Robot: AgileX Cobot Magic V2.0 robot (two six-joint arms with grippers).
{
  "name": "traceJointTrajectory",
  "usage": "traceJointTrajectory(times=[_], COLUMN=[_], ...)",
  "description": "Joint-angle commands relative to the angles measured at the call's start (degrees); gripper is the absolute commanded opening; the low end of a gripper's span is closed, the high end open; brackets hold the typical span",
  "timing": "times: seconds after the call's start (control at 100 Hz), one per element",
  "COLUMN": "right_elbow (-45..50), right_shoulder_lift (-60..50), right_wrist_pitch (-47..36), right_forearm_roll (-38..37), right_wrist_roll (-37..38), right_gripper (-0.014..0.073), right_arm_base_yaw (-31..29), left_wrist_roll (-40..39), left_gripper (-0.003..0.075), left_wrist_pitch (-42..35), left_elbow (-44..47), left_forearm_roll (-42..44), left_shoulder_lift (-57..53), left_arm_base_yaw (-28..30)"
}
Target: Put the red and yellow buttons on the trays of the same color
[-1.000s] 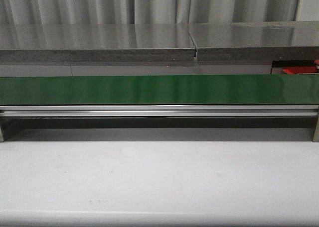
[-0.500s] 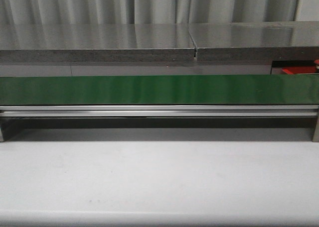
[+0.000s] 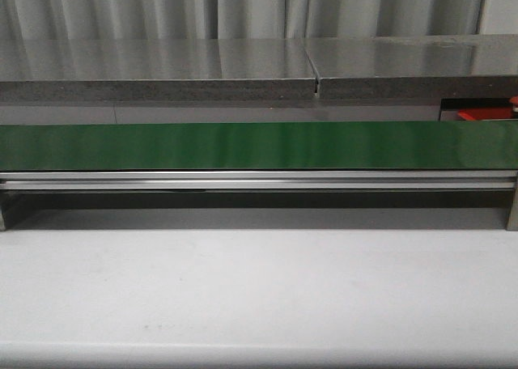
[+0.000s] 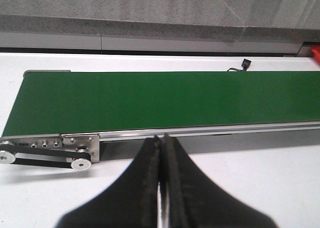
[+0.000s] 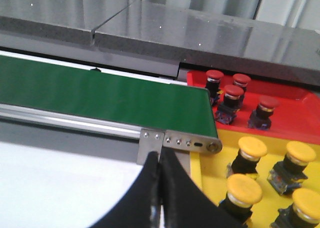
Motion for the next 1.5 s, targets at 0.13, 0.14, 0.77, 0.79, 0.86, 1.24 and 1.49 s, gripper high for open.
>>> traceJointTrajectory(times=[0.13,0.14,0.77,0.79,0.86,1.24,1.49], right_elbow=[3.7,3.8,4.9,4.9,4.9,4.9,4.9], right_shoulder_lift=[-1.0,-1.0,-1.0,-1.0,-1.0,-1.0,-1.0], right_wrist_pitch=[-10.0,-10.3,-12.5,-12.5,-12.5,-12.5,-12.5], right_forearm_roll=[-0.8,-0.8,-0.8,-0.8,-0.8,-0.8,-0.8], right_wrist_roll=[0.5,0.5,0.6,0.6,0.6,0.6,0.6], right_gripper=[-0.0117,-0.0117,-0.0117,-0.0117,-0.0117,-0.0117,-0.0117], right_arm_base_yaw=[0.0,0.0,0.0,0.0,0.0,0.0,0.0], left_wrist_roll=[-0.1,-0.1,-0.1,-0.1,-0.1,-0.1,-0.1], left_gripper=[-0.0019,-0.0019,-0.0019,-0.0019,-0.0019,-0.0019,-0.0019], left_wrist_pitch=[-4.0,-4.0,-4.0,-4.0,-4.0,-4.0,-4.6], left_elbow=[-1.5,-1.5,-1.5,-1.5,-1.5,-1.5,-1.5], left_forearm_roll=[-0.9,-0.9,-0.9,-0.9,-0.9,-0.9,-0.9], left_shoulder_lift=[0.2,0.2,0.2,0.2,0.2,0.2,0.2], left_arm_base_yaw=[-0.6,-0.6,-0.6,-0.6,-0.6,-0.6,-0.6])
